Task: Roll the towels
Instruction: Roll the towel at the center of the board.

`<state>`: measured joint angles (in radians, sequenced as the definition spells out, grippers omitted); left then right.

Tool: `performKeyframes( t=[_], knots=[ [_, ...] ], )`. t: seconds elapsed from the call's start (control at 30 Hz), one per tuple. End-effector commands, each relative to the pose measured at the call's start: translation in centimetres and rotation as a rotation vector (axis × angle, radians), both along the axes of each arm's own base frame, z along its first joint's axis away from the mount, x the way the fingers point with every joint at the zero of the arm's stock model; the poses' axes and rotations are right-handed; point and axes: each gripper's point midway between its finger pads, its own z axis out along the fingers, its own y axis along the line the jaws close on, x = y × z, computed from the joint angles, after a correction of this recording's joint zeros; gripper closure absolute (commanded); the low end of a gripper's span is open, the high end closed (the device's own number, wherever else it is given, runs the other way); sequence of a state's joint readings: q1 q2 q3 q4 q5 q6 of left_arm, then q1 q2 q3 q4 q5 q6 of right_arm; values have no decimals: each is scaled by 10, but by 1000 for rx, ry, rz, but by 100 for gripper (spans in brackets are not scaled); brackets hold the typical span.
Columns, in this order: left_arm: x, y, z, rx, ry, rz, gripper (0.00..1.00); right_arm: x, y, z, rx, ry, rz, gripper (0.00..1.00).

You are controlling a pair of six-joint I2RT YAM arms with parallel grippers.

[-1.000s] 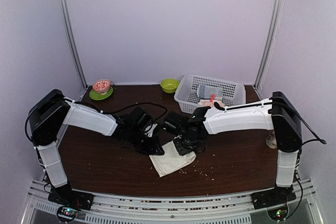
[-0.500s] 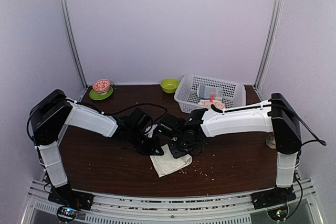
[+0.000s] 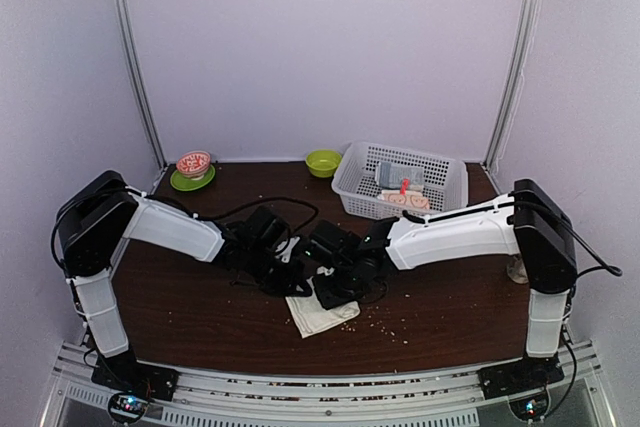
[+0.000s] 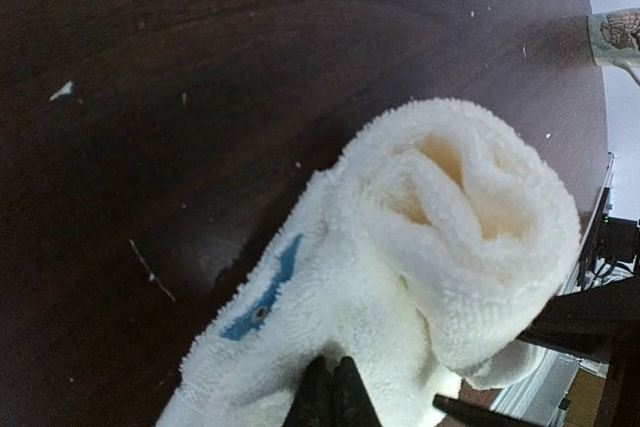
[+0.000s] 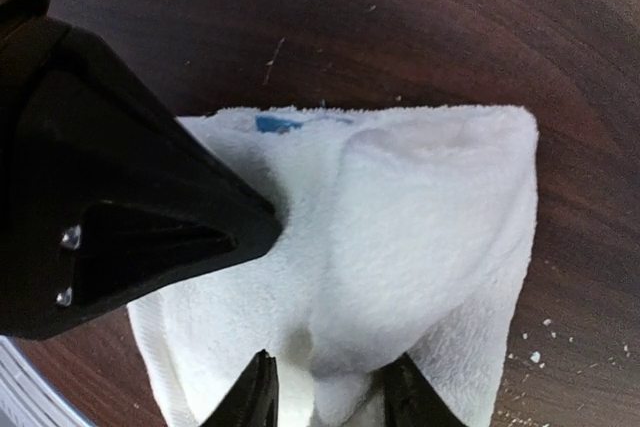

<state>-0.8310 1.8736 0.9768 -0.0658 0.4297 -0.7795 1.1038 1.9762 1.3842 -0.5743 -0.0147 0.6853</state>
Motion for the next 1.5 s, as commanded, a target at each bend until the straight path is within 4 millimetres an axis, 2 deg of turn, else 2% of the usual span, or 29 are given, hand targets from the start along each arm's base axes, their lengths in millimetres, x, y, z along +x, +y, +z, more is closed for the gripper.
performKeyframes(
  t=[0.0, 0.1, 0.23, 0.4, 0.6, 0.87, 1.0, 1.23, 1.47],
  knots=[
    [0, 7, -1, 22, -7, 3, 98, -4, 14, 14, 136, 25, 12, 58],
    [0, 9, 3, 27, -14, 2, 98, -7, 17, 12, 174, 47, 25, 51],
    [-1, 17, 12, 40, -27, 5, 98, -13, 21, 5, 217, 79, 56, 46],
    [5, 24, 41, 11, -71, 19, 97, -16, 22, 1, 307, 113, 75, 33],
    [13, 2, 75, -114, -102, 9, 97, -17, 21, -5, 329, 134, 99, 27],
    [22, -25, 89, -233, -85, -15, 97, -17, 17, -7, 339, 137, 105, 20],
    [20, -30, 82, -249, -62, -30, 97, -18, 18, -9, 341, 142, 109, 18],
    [14, -26, 39, -186, 30, -6, 98, -18, 20, 2, 360, 133, 126, 17],
    [21, -9, 0, -76, 64, 54, 100, -22, 18, 19, 361, 122, 162, 16]
  ],
)
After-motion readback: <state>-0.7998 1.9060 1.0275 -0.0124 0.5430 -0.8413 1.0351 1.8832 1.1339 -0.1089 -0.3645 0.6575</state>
